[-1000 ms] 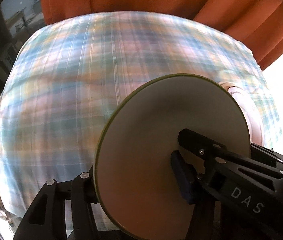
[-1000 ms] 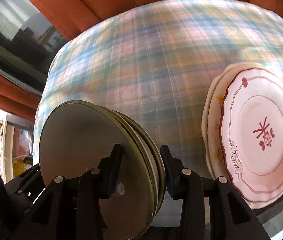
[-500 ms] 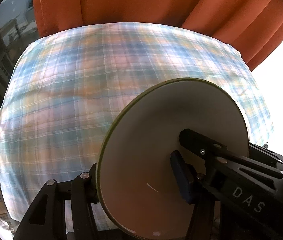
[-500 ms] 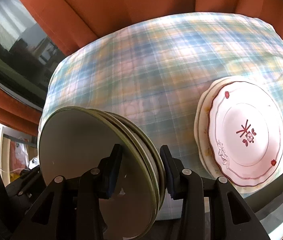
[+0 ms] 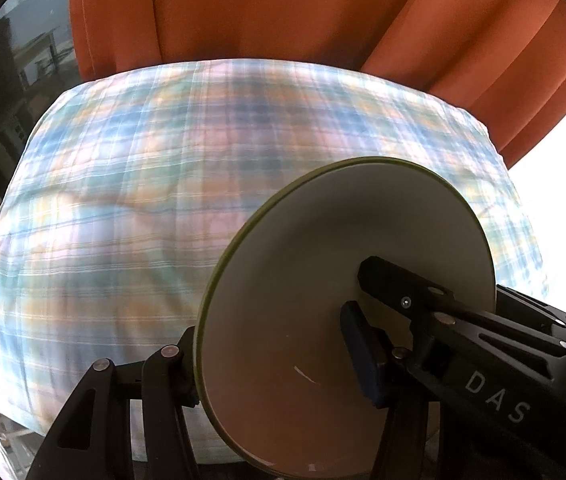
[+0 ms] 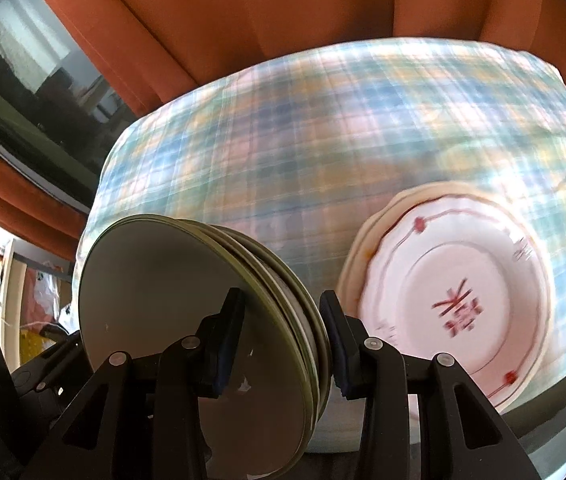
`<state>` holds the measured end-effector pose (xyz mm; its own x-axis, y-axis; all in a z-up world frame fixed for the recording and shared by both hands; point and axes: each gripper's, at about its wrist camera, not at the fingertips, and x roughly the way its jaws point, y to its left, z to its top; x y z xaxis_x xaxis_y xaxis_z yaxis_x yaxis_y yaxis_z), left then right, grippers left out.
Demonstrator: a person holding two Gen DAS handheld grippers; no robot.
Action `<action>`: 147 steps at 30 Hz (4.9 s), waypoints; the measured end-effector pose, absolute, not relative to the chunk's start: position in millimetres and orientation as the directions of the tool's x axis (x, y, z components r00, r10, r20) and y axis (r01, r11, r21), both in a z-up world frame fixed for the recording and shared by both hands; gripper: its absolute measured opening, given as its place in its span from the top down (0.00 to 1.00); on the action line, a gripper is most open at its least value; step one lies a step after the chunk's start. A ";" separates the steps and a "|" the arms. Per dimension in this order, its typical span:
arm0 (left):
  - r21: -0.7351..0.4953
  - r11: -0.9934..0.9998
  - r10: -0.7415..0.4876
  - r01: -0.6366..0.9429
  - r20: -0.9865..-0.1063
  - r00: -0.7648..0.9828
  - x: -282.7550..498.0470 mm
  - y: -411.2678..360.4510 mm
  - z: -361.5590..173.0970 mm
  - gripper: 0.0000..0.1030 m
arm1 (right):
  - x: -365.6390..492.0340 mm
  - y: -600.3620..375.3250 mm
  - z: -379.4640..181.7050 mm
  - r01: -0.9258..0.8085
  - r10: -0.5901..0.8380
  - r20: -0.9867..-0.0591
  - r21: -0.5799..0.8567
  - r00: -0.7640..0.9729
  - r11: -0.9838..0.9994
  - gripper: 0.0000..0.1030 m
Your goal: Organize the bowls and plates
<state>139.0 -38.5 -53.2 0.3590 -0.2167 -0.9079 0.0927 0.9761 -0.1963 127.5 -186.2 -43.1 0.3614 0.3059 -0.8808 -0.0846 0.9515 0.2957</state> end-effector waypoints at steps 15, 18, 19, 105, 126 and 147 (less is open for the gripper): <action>-0.192 0.980 -0.199 0.058 -0.898 0.393 144.9 -111.0 -54.7 0.45 | 139.7 -261.7 -35.3 -0.133 0.331 -0.874 0.303 0.355 0.944 0.59; -0.193 0.980 -0.196 0.048 -0.896 0.399 146.4 -124.2 -56.2 0.45 | 142.5 -275.2 -35.1 -0.140 0.335 -0.872 0.304 0.357 0.942 0.59; -0.194 0.980 -0.194 0.043 -0.896 0.399 147.0 -127.8 -56.9 0.45 | 143.2 -280.1 -35.1 -0.145 0.335 -0.872 0.303 0.357 0.942 0.59; 0.033 0.998 0.056 -0.046 -0.658 0.751 25.6 -33.1 -41.6 0.11 | 0.3 -234.8 -10.7 -0.041 0.089 -0.650 0.089 0.755 0.995 0.23; 0.041 0.997 0.075 -0.063 -0.620 0.781 -9.9 17.0 -42.7 0.09 | -44.3 -179.9 -20.3 -0.018 0.074 -0.634 0.094 0.770 0.995 0.17; 0.029 0.998 0.068 -0.064 -0.622 0.780 -4.7 19.6 -41.7 0.07 | -36.3 -179.2 -21.6 -0.008 0.071 -0.655 0.098 0.753 0.995 0.17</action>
